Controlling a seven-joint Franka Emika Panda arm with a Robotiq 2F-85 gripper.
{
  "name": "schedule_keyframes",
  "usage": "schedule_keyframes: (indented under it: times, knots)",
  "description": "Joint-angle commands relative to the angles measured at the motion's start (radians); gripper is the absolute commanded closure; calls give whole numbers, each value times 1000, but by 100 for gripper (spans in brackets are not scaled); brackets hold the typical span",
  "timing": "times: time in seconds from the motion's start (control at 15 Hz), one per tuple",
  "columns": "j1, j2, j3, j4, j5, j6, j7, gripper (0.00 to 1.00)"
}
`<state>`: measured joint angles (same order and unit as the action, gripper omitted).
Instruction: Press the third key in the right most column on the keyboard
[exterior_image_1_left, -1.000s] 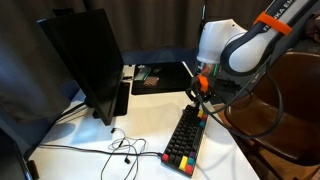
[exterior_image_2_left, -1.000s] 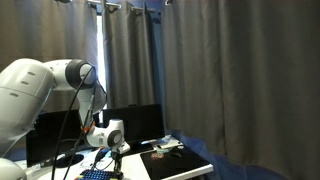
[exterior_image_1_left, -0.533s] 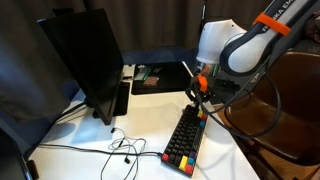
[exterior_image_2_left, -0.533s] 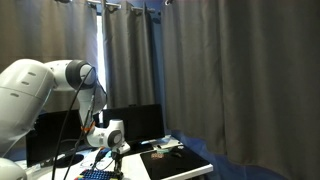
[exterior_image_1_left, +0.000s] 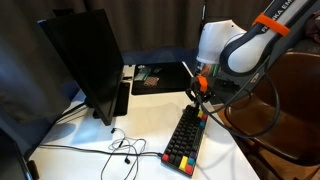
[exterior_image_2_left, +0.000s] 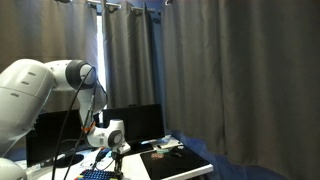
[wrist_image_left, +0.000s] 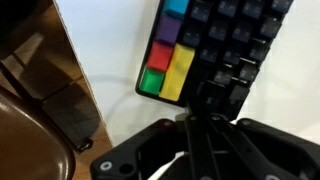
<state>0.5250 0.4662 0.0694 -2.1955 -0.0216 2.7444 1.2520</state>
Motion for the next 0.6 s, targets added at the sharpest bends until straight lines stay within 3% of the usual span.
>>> schedule_keyframes:
  times: [0.0,0.53]
  knots:
    - [13,1,-9,13,-22,-26,23,95]
    - [14,15,-5,16,-24,-29,24,95]
